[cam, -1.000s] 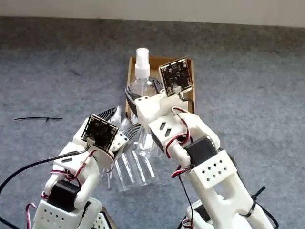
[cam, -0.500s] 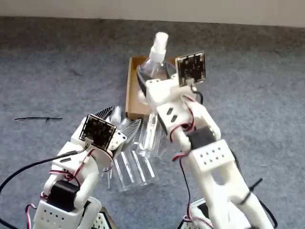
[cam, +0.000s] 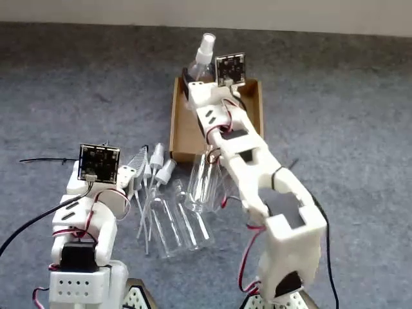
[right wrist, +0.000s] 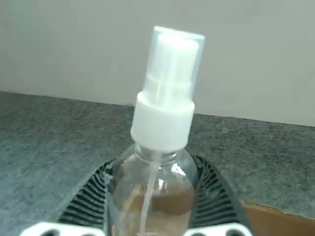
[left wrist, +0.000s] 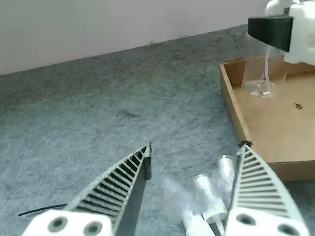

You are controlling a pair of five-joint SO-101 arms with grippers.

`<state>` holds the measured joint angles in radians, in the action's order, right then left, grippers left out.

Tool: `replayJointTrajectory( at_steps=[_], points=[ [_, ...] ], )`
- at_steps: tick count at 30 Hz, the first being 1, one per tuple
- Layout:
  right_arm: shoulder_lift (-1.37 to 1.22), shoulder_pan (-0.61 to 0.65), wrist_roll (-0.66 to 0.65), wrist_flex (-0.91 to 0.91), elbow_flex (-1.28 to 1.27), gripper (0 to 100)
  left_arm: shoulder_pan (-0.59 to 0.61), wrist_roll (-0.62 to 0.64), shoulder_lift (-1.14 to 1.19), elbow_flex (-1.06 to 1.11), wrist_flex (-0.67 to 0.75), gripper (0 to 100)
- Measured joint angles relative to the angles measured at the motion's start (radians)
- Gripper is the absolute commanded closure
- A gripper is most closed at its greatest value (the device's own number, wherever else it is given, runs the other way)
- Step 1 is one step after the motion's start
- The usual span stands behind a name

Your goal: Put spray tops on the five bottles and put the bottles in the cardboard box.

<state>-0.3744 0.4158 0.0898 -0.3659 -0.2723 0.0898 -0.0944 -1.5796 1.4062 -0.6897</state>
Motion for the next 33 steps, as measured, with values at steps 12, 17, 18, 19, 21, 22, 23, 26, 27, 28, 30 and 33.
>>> replayJointTrajectory(
  at_steps=[12, 17, 18, 19, 21, 22, 23, 26, 27, 28, 30, 33],
  points=[
    [-0.318, -0.005, -0.002, -0.008, 0.308, 99.5, 0.018, 0.0, 0.0, 0.002, 0.018, 75],
    [-0.321, 0.002, -0.118, -0.009, 0.31, 99.5, 0.018, 0.0, 0.0, 0.002, 0.018, 75],
    [-0.321, 0.003, -0.146, -0.009, 0.31, 99.5, 0.018, 0.0, 0.0, 0.002, 0.018, 75],
    [-0.321, 0.008, -0.167, -0.009, 0.31, 99.5, 0.018, 0.0, 0.0, 0.002, 0.018, 75],
    [-0.321, 0.015, -0.204, -0.009, 0.31, 99.5, 0.018, 0.0, 0.0, 0.002, 0.018, 75],
    [-0.321, 0.018, -0.21, -0.009, 0.31, 99.5, 0.018, 0.0, 0.0, 0.002, 0.018, 75],
    [-0.321, 0.02, -0.215, -0.009, 0.31, 99.5, 0.018, 0.0, 0.0, 0.002, 0.018, 75],
    [-0.322, 0.02, -0.219, -0.009, 0.31, 99.2, 0.018, 0.0, 0.0, 0.002, 0.018, 75],
    [-0.322, 0.02, -0.219, -0.009, 0.31, 99.2, 0.018, 0.0, 0.0, 0.002, 0.018, 75],
    [-0.322, 0.02, -0.219, -0.012, 0.31, 99.1, 0.018, 0.0, 0.0, 0.002, 0.018, 75],
    [-0.322, 0.02, -0.222, -0.018, 0.305, 99.1, 0.018, 0.0, 0.0, 0.002, 0.018, 75],
    [-0.322, 0.02, -0.226, -0.021, 0.298, 98.9, 0.018, 0.0, 0.0, 0.002, 0.018, 75]
  ],
)
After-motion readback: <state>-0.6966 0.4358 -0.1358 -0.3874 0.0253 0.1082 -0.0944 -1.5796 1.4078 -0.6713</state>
